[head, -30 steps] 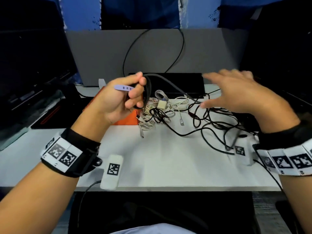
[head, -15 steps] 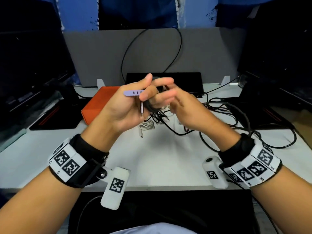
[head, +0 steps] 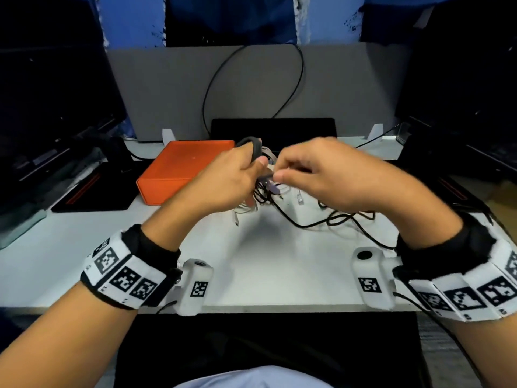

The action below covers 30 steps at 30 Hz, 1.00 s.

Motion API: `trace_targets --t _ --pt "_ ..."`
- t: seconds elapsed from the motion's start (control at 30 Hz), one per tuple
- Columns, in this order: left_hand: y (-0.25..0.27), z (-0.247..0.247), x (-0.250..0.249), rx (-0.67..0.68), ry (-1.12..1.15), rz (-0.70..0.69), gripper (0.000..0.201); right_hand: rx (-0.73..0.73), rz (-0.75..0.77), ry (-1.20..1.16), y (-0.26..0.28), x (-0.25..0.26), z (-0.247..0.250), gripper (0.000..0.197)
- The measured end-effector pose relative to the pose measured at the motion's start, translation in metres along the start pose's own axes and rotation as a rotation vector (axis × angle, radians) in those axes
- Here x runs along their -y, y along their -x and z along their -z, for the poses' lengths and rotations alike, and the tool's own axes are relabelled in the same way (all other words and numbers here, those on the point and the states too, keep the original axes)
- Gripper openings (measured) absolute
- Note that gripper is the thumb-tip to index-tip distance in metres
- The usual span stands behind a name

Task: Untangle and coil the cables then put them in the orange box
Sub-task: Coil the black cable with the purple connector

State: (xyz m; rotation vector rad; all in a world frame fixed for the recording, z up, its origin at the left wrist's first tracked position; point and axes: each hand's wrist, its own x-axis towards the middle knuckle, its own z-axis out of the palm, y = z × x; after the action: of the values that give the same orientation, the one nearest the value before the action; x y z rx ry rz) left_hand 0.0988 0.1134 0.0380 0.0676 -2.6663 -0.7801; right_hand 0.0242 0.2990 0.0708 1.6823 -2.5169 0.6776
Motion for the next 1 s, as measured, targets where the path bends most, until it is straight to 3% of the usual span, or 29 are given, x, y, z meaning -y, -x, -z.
trace_targets --t 0.1,0.17,0.23,0.3,0.5,0.6,0.67,0.73,0.83,0.93,1.0 --pt "0.008 0.011 -0.012 0.196 0.324 0.034 0.030 -0.205 -0.041 -0.074 -0.003 -0.012 0.007 0.016" --pt "0.011 0.016 -0.013 0.277 0.587 0.030 0.044 -0.265 -0.035 -0.156 -0.006 -0.018 0.005 0.015" --pt "0.012 0.017 -0.006 0.331 0.761 -0.021 0.044 -0.297 -0.016 -0.236 -0.009 -0.021 0.002 0.012" --pt "0.012 0.016 0.000 0.367 0.905 -0.052 0.038 -0.300 0.022 -0.326 -0.010 -0.022 0.001 0.011" --pt "0.011 0.008 -0.003 0.483 1.342 -0.104 0.025 -0.226 0.114 -0.369 -0.012 -0.022 -0.006 0.039" --pt "0.013 0.011 -0.008 0.523 1.431 -0.125 0.044 -0.180 0.065 -0.515 -0.012 -0.025 -0.012 0.055" --pt "0.011 0.015 -0.016 0.410 1.499 -0.123 0.049 -0.199 0.048 -0.496 -0.014 -0.028 -0.016 0.047" --pt "0.005 0.018 -0.018 0.147 1.655 -0.101 0.048 -0.181 -0.007 -0.331 -0.019 -0.035 -0.023 0.037" --pt "-0.006 0.014 -0.013 -0.178 1.720 -0.054 0.043 0.038 -0.108 -0.128 -0.020 -0.036 -0.039 0.027" --pt "-0.009 -0.002 -0.011 -0.297 1.241 0.024 0.022 0.233 -0.049 -0.025 -0.017 -0.022 -0.048 0.026" --pt "-0.008 -0.009 -0.007 -0.242 0.798 0.022 0.018 0.318 -0.023 0.045 -0.013 -0.011 -0.042 0.028"
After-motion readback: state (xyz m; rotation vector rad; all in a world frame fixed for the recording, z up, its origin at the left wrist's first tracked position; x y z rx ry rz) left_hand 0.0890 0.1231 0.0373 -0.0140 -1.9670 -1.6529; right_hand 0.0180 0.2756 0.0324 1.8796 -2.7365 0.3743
